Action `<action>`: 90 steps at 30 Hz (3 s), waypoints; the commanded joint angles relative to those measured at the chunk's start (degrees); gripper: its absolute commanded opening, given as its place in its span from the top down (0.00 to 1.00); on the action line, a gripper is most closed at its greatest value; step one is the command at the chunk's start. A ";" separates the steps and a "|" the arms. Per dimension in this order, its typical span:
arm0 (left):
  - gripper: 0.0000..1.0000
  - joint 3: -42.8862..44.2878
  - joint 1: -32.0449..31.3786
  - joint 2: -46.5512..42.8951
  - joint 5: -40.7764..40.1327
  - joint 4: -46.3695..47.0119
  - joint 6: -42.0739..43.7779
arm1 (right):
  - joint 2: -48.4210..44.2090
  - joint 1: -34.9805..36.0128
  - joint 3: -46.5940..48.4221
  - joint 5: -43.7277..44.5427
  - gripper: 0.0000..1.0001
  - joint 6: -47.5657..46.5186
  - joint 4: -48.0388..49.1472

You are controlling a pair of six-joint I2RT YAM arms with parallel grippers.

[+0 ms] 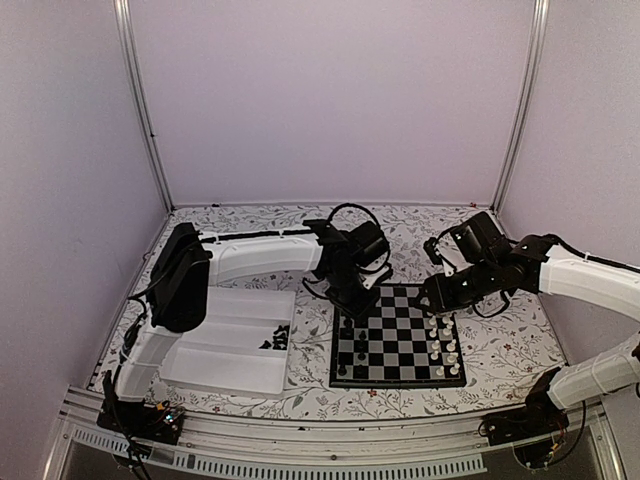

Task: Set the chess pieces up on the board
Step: Place the chess piece on the chessboard, then pick up the chess piece from the storage box.

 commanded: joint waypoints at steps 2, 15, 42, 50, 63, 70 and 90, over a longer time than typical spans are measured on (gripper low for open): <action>0.88 1.31 -0.72 1.05 -0.57 -0.75 0.80 | -0.78 -0.35 -0.23 0.65 0.56 -0.19 -0.22; 0.80 1.53 -0.69 0.73 0.52 -0.38 1.04 | 0.70 -0.29 0.78 0.54 0.56 -1.06 0.11; 0.78 -42.31 11.22 -41.84 -8.57 5.35 -6.35 | 6.13 -0.32 5.31 -1.40 0.56 -1.22 1.72; 0.74 -54.72 11.89 -44.50 1.93 11.02 -4.25 | 8.40 -0.29 7.16 -2.59 0.56 -1.54 2.08; 0.73 -53.65 11.90 -38.20 7.30 13.55 -5.22 | 8.59 -0.31 6.45 -2.43 0.56 -1.70 2.13; 0.75 -52.25 11.81 -35.78 4.80 10.81 -5.02 | 8.13 -0.31 5.63 -2.40 0.56 -1.46 2.51; 0.82 -50.46 11.80 -32.24 5.83 8.17 -4.93 | 8.90 -0.31 5.57 -2.60 0.56 -1.89 3.01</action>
